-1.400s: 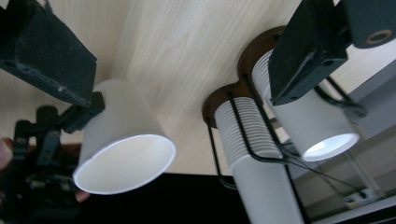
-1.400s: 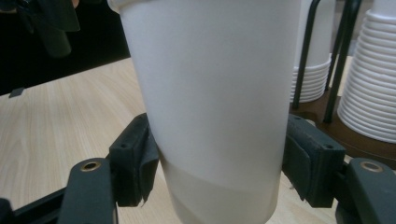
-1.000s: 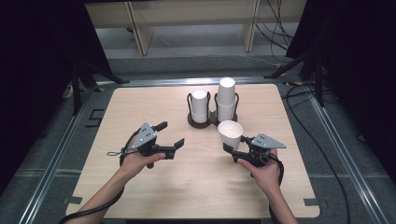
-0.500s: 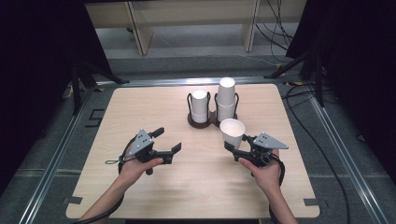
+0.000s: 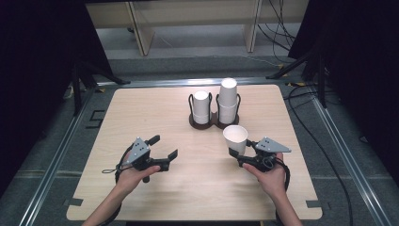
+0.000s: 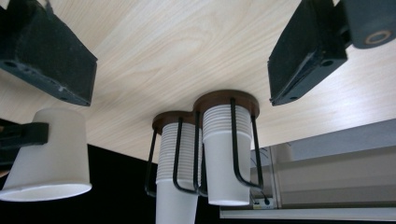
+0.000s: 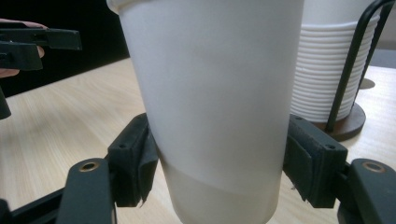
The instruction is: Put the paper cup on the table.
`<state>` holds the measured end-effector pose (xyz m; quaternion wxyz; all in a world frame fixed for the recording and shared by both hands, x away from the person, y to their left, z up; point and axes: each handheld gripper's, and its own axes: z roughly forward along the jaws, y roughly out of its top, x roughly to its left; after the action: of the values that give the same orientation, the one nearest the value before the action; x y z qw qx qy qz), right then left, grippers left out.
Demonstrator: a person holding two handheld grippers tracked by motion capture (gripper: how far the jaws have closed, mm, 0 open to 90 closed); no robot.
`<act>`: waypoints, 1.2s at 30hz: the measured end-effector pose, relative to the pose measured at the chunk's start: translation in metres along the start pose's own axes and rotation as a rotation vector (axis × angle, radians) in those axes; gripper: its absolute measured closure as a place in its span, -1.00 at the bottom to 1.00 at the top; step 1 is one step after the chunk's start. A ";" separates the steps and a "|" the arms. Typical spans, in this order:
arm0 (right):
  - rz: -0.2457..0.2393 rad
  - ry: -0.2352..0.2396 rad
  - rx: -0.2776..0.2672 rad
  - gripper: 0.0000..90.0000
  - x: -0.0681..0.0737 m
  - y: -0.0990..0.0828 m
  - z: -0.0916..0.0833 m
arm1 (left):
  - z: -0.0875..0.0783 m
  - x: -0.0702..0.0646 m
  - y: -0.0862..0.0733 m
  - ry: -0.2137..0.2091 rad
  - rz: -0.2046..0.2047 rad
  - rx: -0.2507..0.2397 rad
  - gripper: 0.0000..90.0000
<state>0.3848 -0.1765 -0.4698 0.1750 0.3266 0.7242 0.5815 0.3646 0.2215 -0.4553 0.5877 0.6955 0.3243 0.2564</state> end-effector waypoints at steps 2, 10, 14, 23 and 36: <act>0.009 0.001 0.015 -0.28 0.000 -0.001 -0.002 | -0.001 0.000 -0.005 0.012 0.001 0.000 -0.83; 0.034 -0.017 0.007 -0.28 -0.005 -0.002 -0.007 | -0.001 0.002 -0.016 0.049 -0.011 0.000 -0.83; 0.021 -0.055 0.017 -0.28 -0.008 -0.002 -0.013 | -0.002 0.000 -0.017 0.046 -0.011 -0.002 -0.83; 0.015 -0.083 0.080 -0.28 -0.009 -0.010 -0.016 | -0.007 -0.003 -0.020 0.050 -0.008 -0.007 -0.83; 0.021 -0.100 0.219 -0.29 -0.006 -0.015 -0.015 | -0.008 -0.003 -0.023 0.057 0.005 0.012 -0.83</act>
<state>0.3758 -0.1932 -0.4806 0.1681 0.3798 0.7704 0.4837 0.3531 0.2263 -0.4765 0.5735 0.6922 0.3404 0.2757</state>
